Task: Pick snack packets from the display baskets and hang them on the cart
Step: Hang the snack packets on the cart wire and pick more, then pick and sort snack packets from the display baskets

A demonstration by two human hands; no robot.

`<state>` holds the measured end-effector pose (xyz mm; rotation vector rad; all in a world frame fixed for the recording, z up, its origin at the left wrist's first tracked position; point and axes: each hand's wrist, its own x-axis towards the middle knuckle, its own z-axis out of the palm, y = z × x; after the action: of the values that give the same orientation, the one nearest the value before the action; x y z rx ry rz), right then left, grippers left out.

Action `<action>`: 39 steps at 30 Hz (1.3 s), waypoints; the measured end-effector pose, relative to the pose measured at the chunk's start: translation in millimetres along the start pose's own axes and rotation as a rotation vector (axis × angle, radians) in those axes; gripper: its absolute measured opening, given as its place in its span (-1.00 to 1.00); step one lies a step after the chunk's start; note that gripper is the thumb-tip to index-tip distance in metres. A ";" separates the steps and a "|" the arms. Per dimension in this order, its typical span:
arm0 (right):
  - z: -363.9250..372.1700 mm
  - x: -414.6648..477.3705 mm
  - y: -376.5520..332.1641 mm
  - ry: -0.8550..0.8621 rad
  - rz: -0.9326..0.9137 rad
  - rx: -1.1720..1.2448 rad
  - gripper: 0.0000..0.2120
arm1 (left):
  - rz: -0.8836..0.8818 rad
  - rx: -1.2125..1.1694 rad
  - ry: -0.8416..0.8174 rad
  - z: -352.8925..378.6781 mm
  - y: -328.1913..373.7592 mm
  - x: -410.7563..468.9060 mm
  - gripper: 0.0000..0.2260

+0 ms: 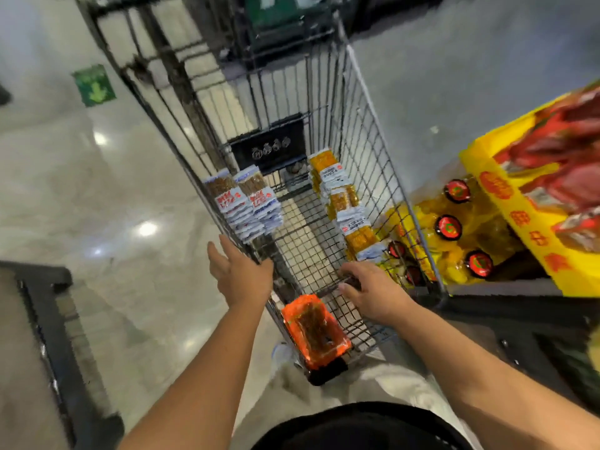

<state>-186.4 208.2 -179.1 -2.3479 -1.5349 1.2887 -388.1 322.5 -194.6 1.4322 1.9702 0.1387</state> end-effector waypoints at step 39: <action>154.8 -697.2 219.7 1.387 0.657 0.817 -0.74 | 1.684 0.285 -0.755 82.5 34.1 -627.5 -0.64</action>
<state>-237.7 -503.2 43.5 -2.1504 0.1589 -0.0186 -215.2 -236.6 48.9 2.4341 -0.1398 0.0227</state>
